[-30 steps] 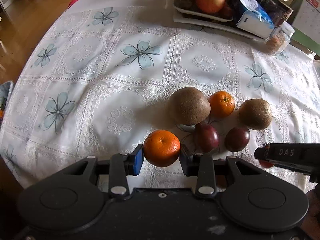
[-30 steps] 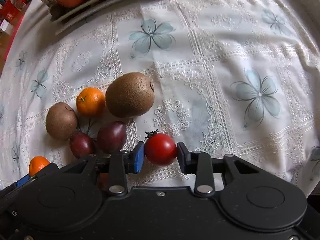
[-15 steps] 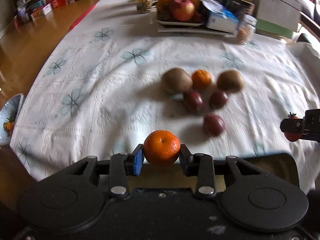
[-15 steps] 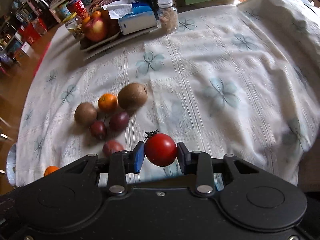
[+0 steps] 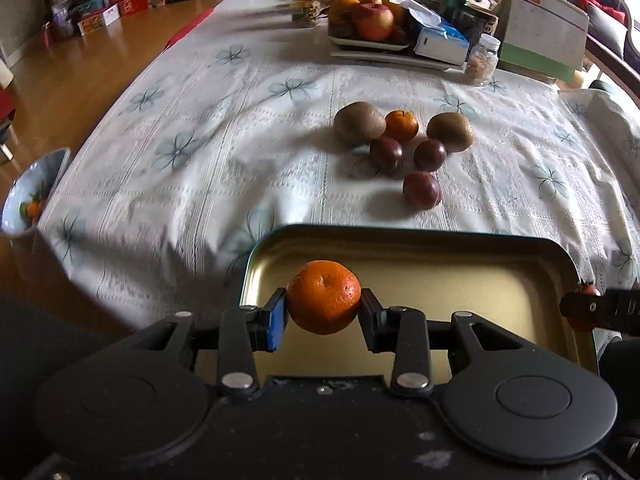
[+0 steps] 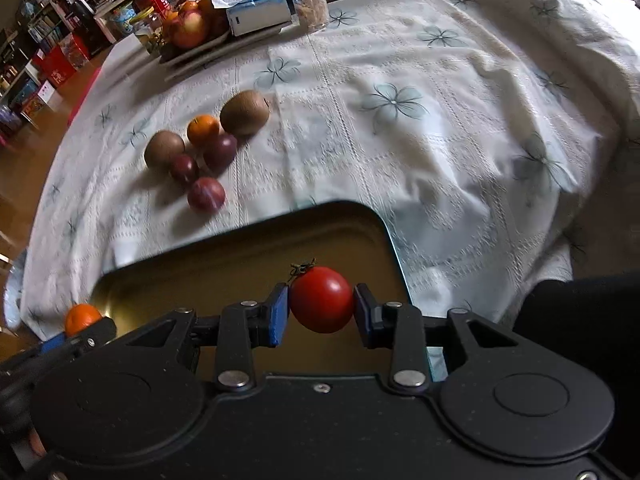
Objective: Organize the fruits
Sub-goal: 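Carry the orange in left gripper while right gripper carries the tomato over the tray, then lower the orange into the gold tray and open left gripper while right releases the tomato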
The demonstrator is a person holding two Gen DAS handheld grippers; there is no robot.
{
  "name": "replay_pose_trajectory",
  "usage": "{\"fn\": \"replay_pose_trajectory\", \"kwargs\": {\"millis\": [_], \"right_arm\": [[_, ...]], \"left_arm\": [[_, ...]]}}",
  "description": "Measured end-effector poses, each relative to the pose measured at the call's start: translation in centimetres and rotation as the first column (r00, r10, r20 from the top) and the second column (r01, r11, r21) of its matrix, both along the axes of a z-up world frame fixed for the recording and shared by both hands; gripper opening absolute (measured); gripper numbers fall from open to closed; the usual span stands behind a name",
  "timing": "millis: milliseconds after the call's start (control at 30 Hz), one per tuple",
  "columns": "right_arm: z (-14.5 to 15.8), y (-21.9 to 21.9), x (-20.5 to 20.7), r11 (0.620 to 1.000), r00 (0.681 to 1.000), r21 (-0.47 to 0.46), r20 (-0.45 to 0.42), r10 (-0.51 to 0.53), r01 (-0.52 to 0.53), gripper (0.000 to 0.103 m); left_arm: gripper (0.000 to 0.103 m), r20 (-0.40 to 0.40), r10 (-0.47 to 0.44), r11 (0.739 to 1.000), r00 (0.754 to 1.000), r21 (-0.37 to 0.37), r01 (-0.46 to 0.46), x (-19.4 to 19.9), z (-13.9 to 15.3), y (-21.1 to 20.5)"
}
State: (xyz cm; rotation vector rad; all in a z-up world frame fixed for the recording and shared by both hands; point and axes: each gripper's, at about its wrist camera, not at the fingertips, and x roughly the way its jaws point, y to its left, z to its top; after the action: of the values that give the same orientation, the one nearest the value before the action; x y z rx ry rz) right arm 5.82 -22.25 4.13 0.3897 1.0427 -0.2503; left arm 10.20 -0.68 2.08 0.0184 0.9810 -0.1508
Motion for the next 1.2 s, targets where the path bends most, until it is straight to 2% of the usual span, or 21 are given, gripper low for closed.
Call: {"fn": "replay_pose_trajectory", "kwargs": {"millis": [233,533,833,933,1200], "right_arm": [[0.4,2.1,-2.3,0.997,0.998,-0.071,0.051,0.044,-0.041,0.044],[0.5,3.4,-3.8,0.993,0.994,-0.095,0.084,0.074,-0.066,0.044],[0.0,3.0,-3.3,0.997,0.996,-0.055,0.073,0.05,-0.046,0.044],[-0.1,3.0,-3.2,0.999,0.997,-0.042,0.064,0.038,-0.035,0.044],[-0.2,2.1,-3.2,1.0,0.999,-0.013,0.052,-0.007,0.008,0.045]], "left_arm": [[0.038,0.01,-0.003,1.0,1.0,0.012,0.003,-2.0,-0.2,-0.2],[0.038,0.071,-0.124,0.992,0.99,0.046,0.12,-3.9,-0.1,-2.4],[0.038,0.052,-0.149,0.989,0.987,0.017,0.148,-3.7,-0.6,-2.9],[0.039,0.065,-0.144,0.99,0.987,0.012,0.143,-3.7,-0.4,-2.9],[0.039,0.027,-0.109,0.994,0.994,0.009,0.109,-3.2,-0.9,-2.4]]}}
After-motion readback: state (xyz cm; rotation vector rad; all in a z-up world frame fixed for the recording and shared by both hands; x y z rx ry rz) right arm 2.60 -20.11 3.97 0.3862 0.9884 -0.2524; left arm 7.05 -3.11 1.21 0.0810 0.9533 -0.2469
